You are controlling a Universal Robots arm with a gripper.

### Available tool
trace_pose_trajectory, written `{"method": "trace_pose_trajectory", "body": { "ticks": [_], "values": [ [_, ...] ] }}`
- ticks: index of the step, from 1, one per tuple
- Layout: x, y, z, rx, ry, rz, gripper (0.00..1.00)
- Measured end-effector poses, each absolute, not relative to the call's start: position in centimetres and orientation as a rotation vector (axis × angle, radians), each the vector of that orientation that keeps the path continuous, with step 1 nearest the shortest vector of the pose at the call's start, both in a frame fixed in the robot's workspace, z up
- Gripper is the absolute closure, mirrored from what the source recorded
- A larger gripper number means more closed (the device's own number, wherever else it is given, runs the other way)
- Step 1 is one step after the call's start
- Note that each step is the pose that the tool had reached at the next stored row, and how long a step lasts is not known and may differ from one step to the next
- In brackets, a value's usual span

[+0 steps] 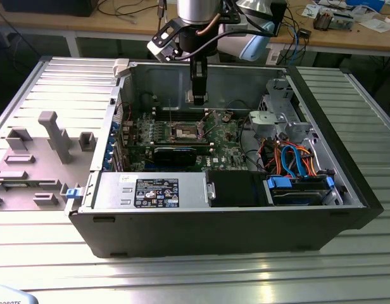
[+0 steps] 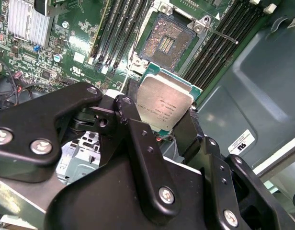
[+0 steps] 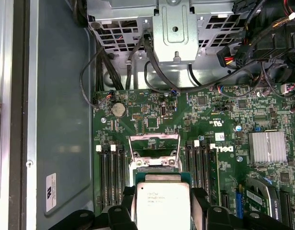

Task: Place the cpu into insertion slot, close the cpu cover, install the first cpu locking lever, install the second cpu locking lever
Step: 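Place the cpu into insertion slot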

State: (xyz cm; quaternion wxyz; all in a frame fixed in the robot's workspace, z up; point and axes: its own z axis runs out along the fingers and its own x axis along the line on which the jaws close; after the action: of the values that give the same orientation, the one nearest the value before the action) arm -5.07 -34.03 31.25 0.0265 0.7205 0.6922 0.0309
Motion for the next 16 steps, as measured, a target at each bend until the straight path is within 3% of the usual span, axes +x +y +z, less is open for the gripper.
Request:
{"method": "trace_pose_trajectory", "body": {
  "ticks": [16],
  "values": [
    [-5.1,-34.0,29.5,2.226,2.138,0.096,0.46]
  ]
}}
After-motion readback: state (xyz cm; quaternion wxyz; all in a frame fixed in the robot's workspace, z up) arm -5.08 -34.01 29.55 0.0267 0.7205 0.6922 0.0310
